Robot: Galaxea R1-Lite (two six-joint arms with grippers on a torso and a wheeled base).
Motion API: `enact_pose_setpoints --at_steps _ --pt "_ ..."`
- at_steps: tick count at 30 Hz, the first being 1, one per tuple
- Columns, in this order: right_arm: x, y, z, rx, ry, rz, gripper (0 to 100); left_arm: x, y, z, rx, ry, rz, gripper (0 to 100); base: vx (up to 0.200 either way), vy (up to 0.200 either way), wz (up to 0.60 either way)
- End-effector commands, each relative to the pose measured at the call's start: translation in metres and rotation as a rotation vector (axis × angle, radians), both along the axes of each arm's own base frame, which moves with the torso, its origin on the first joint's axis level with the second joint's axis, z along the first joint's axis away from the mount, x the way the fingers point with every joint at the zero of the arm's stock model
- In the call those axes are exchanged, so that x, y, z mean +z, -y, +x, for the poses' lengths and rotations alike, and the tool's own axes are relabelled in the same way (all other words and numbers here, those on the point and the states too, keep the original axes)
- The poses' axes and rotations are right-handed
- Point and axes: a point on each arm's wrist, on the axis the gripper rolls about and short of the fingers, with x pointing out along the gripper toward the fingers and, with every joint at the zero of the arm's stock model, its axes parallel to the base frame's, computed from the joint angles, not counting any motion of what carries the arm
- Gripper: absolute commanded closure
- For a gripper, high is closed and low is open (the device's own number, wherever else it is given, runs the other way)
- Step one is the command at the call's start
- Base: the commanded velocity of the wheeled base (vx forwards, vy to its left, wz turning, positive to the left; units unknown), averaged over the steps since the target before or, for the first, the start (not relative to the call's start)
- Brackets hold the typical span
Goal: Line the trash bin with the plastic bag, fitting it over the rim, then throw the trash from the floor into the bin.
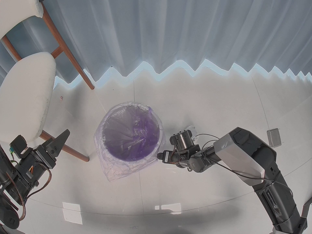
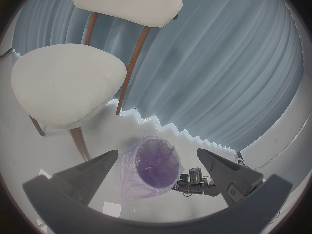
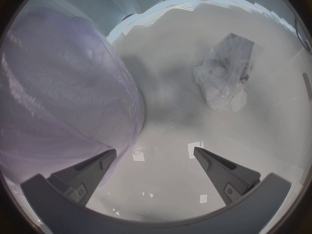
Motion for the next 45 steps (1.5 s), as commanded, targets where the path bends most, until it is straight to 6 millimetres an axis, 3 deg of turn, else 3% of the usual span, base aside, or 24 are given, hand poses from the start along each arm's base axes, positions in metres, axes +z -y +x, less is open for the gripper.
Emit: enact_pose_setpoints --at_steps 1,9,12,18,21,25,26,27,30,33,36,37,38,39,40,41,42,43,45 --pt "-0.014 0.001 0.015 -0.012 0.002 -0.004 0 0.0 0.0 0.0 0.003 0.0 0.002 0 0.0 0.0 0.0" --pt "-0.027 -0.003 0.025 -0.02 -0.04 -0.02 0 0.0 0.0 0.0 0.006 -0.001 0.002 0 0.0 0.0 0.0" --pt "-0.049 0.007 0.027 -0.055 -0.071 -0.058 0 0.0 -0.001 0.0 0.02 -0.001 0.002 0 0.0 0.0 0.0" --pt "-0.045 0.024 0.029 -0.084 -0.12 -0.084 0 -0.001 -0.001 0.0 0.018 -0.004 0.003 0 0.0 0.0 0.0" --pt "-0.016 0.034 0.037 -0.111 -0.082 -0.065 0 -0.001 0.0 0.0 0.012 -0.006 0.003 0 0.0 0.0 0.0" --pt "0.056 0.037 0.041 -0.133 0.033 0.008 0 -0.001 0.001 0.001 0.001 -0.007 0.004 0 0.0 0.0 0.0" --pt "0.066 0.038 0.041 -0.139 0.046 0.021 0 -0.001 0.001 0.001 0.001 -0.007 0.004 0 0.0 0.0 0.0" --pt "0.09 0.041 0.031 -0.144 0.046 0.053 0 -0.001 0.001 0.001 0.001 -0.006 0.003 0 0.0 0.0 0.0" --pt "0.132 0.048 -0.001 -0.135 0.014 0.098 0 -0.001 0.002 0.0 0.0 -0.007 0.004 0 0.0 0.0 0.0" --pt "0.161 0.06 -0.05 -0.12 -0.048 0.122 0 -0.002 0.003 0.0 -0.011 -0.01 0.006 0 0.0 0.0 0.0" --pt "0.171 0.08 -0.108 -0.089 -0.127 0.107 0 -0.002 0.006 -0.001 -0.031 -0.011 0.006 0 0.0 0.0 0.0" --pt "0.171 0.08 -0.108 -0.089 -0.127 0.107 0 -0.002 0.006 -0.001 -0.031 -0.011 0.006 0 0.0 0.0 0.0" --pt "0.175 0.096 -0.153 -0.074 -0.168 0.088 0 -0.004 0.007 -0.003 -0.042 -0.019 0.007 0 0.0 0.0 0.0" --pt "0.176 0.102 -0.168 -0.073 -0.173 0.086 0 -0.005 0.008 -0.003 -0.046 -0.022 0.007 0 0.0 0.0 0.0" --pt "0.176 0.102 -0.168 -0.073 -0.173 0.086 0 -0.005 0.008 -0.003 -0.046 -0.022 0.007 0 0.0 0.0 0.0" --pt "0.178 0.112 -0.194 -0.077 -0.157 0.093 0 -0.005 0.008 -0.003 -0.046 -0.025 0.008 0 0.0 0.0 0.0" --pt "0.178 0.117 -0.207 -0.082 -0.136 0.103 0 -0.005 0.008 -0.002 -0.046 -0.026 0.009 0 0.0 0.0 0.0" --pt "0.178 0.117 -0.207 -0.082 -0.136 0.103 0 -0.005 0.008 -0.002 -0.046 -0.026 0.009 0 0.0 0.0 0.0" --pt "0.184 0.125 -0.231 -0.072 -0.038 0.138 0 -0.008 0.008 0.002 -0.035 -0.047 0.01 0 0.0 0.0 0.0"
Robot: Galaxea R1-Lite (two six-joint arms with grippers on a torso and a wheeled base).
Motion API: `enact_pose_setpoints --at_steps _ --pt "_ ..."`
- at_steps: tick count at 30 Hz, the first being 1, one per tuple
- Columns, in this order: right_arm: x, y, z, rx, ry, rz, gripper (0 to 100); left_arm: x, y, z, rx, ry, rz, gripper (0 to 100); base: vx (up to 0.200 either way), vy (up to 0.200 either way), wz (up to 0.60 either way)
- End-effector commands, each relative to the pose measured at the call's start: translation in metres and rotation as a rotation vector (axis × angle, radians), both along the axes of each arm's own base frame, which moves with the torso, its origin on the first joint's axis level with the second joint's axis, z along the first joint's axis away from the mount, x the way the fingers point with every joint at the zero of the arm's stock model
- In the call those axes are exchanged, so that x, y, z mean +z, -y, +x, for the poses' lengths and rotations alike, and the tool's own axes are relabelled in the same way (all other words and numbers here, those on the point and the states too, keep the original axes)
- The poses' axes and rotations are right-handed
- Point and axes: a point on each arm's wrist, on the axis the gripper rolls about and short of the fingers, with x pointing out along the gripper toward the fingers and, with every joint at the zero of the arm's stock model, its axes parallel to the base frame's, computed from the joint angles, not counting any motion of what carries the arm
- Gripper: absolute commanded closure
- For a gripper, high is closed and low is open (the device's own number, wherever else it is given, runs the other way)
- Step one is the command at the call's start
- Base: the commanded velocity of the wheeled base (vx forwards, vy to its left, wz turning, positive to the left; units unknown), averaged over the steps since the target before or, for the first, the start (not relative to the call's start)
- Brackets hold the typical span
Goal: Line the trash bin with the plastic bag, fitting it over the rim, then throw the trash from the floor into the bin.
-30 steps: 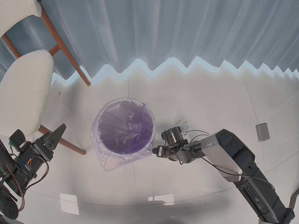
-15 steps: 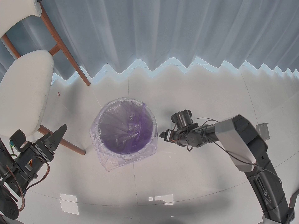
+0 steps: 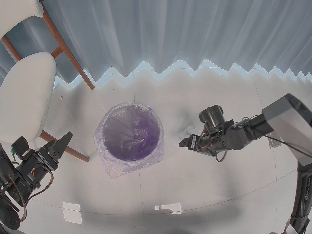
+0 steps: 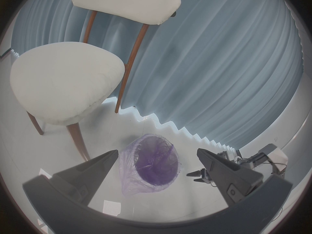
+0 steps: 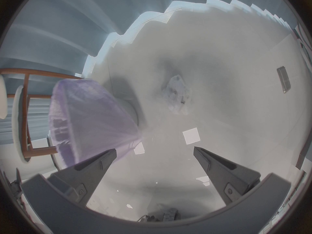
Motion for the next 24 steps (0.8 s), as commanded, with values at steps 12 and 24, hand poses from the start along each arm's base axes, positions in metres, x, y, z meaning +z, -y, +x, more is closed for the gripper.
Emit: enact_pose_setpoints --at_steps 12,24 --pt "0.083 0.017 -0.158 0.021 0.15 0.328 0 -0.008 0.005 0.011 -0.013 -0.015 0.003 0 0.0 0.0 0.0" --pt "0.032 -0.062 -0.109 0.096 0.205 0.19 0 -0.019 0.002 0.002 -0.012 -0.065 0.012 0 0.0 0.0 0.0"
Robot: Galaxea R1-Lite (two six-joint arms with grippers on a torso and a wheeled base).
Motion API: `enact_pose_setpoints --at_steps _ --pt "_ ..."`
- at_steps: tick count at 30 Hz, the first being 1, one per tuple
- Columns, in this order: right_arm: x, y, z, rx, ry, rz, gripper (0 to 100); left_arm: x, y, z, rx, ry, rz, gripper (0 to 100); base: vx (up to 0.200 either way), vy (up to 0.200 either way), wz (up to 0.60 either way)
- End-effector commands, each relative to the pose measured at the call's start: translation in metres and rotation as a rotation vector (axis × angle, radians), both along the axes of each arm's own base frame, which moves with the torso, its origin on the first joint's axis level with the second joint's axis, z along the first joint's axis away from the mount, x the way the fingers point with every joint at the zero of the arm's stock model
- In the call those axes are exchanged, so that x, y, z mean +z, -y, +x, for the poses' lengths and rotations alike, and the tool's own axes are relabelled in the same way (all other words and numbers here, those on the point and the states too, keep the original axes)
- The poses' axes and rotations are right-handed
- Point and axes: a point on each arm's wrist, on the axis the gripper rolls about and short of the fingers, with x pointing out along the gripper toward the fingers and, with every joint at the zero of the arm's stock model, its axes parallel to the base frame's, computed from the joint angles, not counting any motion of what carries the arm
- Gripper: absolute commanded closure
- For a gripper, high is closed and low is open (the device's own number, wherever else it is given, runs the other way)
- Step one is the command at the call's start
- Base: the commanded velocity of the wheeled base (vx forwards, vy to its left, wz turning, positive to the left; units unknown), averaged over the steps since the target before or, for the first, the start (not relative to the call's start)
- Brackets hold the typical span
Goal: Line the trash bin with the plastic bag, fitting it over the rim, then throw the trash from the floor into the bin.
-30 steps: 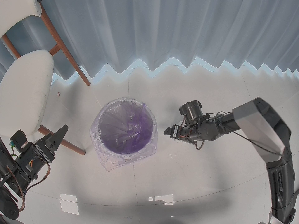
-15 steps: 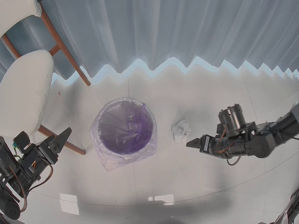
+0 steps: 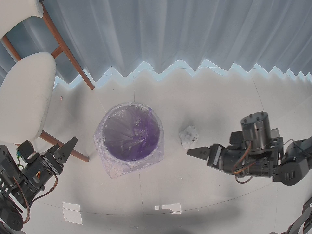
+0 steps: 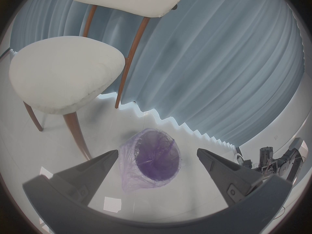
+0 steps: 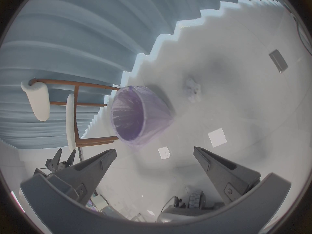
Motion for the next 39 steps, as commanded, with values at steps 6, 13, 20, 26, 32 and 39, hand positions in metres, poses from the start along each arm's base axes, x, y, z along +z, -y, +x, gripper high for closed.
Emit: enact_pose_setpoints --at_steps 6,13,20,26,32,39 --pt "-0.046 -0.09 0.074 0.007 0.119 -0.154 0 -0.008 -0.001 -0.002 0.005 -0.03 0.007 0 0.0 0.0 0.0" --pt "-0.043 -0.101 0.093 -0.019 0.113 -0.197 0 -0.008 -0.002 -0.003 0.007 -0.03 0.007 0 0.0 0.0 0.0" --pt "-0.055 -0.106 0.105 -0.04 0.078 -0.242 0 -0.008 -0.002 -0.003 0.008 -0.031 0.009 0 0.0 0.0 0.0" --pt "-0.071 -0.12 0.128 -0.047 0.053 -0.263 0 -0.008 -0.002 -0.003 0.01 -0.032 0.009 0 0.0 0.0 0.0" --pt "-0.082 -0.131 0.145 -0.052 0.065 -0.254 0 -0.009 -0.002 -0.003 0.011 -0.036 0.012 0 0.0 0.0 0.0" --pt "-0.106 -0.134 0.15 -0.049 0.02 -0.282 0 -0.009 -0.002 -0.003 0.011 -0.036 0.012 0 0.0 0.0 0.0"
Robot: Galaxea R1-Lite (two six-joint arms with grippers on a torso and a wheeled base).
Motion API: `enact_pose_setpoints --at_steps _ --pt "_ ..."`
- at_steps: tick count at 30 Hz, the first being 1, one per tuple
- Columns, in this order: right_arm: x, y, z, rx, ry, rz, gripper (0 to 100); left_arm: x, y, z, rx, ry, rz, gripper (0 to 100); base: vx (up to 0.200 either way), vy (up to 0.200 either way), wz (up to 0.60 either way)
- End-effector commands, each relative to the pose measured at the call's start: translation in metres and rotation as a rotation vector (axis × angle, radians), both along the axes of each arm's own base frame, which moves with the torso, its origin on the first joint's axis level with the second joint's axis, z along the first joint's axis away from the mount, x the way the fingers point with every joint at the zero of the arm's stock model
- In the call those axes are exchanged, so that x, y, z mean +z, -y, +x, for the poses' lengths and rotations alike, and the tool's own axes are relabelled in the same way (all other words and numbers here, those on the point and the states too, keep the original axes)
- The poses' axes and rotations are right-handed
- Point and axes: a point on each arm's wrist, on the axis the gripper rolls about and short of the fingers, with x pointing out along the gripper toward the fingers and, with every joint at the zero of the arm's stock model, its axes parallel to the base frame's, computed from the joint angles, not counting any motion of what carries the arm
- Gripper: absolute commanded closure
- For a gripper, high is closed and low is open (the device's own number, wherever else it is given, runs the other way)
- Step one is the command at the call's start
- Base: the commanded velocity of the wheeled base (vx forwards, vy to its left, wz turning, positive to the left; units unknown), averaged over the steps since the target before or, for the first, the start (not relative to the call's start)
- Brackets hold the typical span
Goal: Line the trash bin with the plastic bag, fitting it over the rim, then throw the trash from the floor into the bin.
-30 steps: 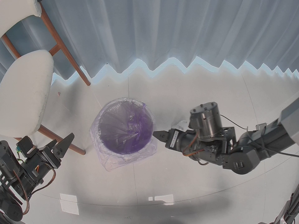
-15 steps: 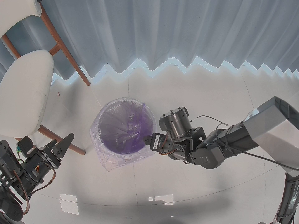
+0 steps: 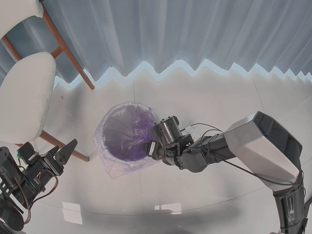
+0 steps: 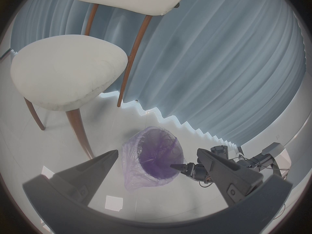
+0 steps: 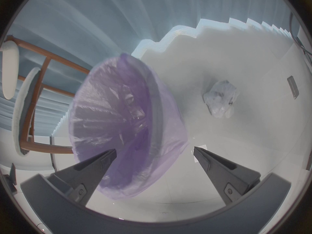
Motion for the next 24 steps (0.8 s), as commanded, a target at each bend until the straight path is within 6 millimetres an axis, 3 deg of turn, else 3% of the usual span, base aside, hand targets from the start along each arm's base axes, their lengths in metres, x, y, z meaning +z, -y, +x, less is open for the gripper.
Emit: enact_pose_setpoints --at_steps 1,4,5,14,15,18,21,24 --pt "-0.026 -0.004 0.005 -0.001 -0.036 -0.024 0 -0.004 -0.001 -0.003 0.001 -0.019 0.004 0 0.0 0.0 0.0" --pt "-0.032 -0.006 0.008 -0.002 -0.04 -0.026 0 -0.004 -0.001 -0.003 0.002 -0.019 0.004 0 0.0 0.0 0.0" --pt "-0.035 -0.006 0.009 -0.003 -0.041 -0.026 100 -0.004 -0.001 -0.003 0.002 -0.019 0.004 0 0.0 0.0 0.0" --pt "-0.025 0.0 0.018 -0.02 -0.009 -0.007 100 -0.004 -0.001 -0.003 0.004 -0.018 0.006 0 0.0 0.0 0.0" --pt "-0.001 0.004 0.021 -0.028 0.037 0.018 100 -0.003 -0.002 -0.002 0.01 -0.015 0.005 0 0.0 0.0 0.0" --pt "0.042 0.022 0.024 -0.032 0.097 0.041 100 -0.003 -0.002 -0.002 0.014 -0.014 0.003 0 0.0 0.0 0.0" --pt "0.082 0.045 0.015 0.029 0.097 0.032 100 -0.003 -0.002 -0.002 0.008 -0.013 0.001 0 0.0 0.0 0.0" --pt "0.101 0.063 0.008 0.061 0.064 0.05 100 -0.001 -0.001 0.0 0.005 -0.009 -0.006 0 0.0 0.0 0.0"
